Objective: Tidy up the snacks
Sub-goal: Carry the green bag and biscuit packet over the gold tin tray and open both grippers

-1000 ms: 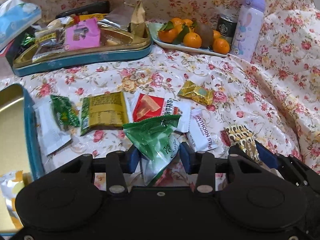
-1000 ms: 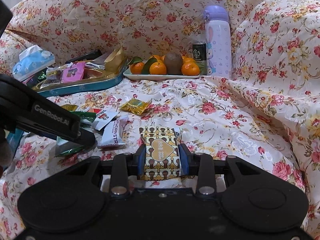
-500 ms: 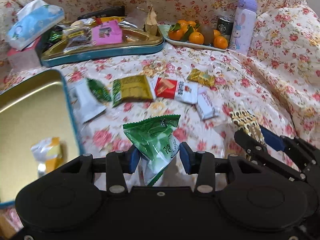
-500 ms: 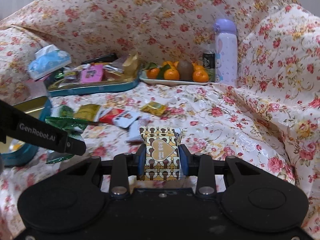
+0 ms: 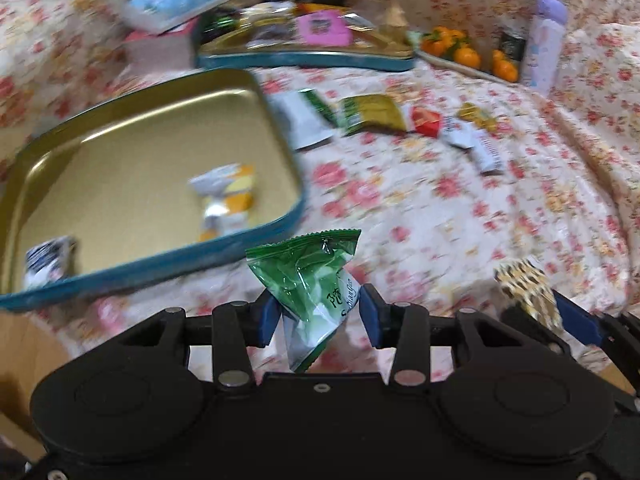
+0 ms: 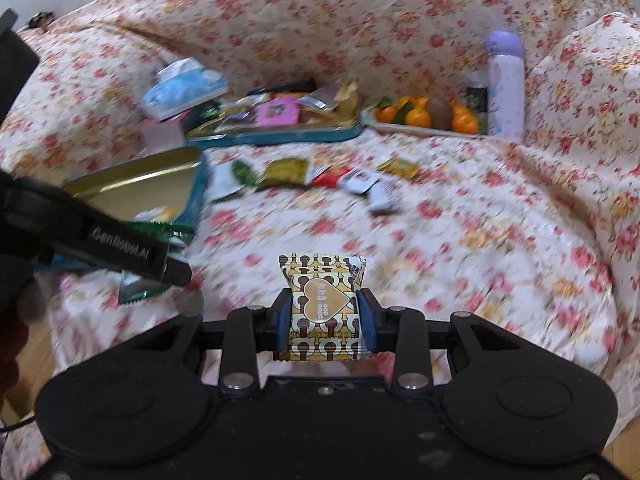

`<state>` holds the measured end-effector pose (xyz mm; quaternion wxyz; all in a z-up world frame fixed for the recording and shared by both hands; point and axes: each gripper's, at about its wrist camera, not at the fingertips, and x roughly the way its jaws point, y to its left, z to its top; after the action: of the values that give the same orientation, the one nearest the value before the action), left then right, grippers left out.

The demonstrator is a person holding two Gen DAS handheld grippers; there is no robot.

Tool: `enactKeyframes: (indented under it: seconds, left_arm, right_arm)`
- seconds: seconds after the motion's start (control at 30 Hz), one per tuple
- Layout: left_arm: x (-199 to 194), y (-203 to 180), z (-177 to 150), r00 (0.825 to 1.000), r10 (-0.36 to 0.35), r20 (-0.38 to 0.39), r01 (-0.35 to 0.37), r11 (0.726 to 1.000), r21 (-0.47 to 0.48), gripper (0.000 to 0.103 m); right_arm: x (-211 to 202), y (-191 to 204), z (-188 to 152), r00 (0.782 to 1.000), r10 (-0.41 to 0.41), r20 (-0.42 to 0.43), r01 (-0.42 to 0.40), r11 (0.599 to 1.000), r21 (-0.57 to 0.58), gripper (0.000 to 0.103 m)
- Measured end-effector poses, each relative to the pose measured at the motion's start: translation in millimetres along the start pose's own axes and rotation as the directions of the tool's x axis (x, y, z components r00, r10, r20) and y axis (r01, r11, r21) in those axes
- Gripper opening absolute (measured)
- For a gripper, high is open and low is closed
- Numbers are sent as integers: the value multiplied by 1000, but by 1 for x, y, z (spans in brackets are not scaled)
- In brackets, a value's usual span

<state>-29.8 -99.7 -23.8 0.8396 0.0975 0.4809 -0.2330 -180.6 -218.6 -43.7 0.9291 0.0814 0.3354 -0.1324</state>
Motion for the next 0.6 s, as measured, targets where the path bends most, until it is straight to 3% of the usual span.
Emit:
enactKeyframes:
  seconds: [0.3,0.6]
  left_arm:
    - [-11,40,-23,996,87,-10,-87,992,-95,50]
    - [-13,81,-30,986,164,-17,-164,972,-168,50]
  right_arm:
    - [-11,40,-16,995,80,-63,-84,995,-59,36]
    - [-8,82,-7,980,183,-84,-193,972,-132,36]
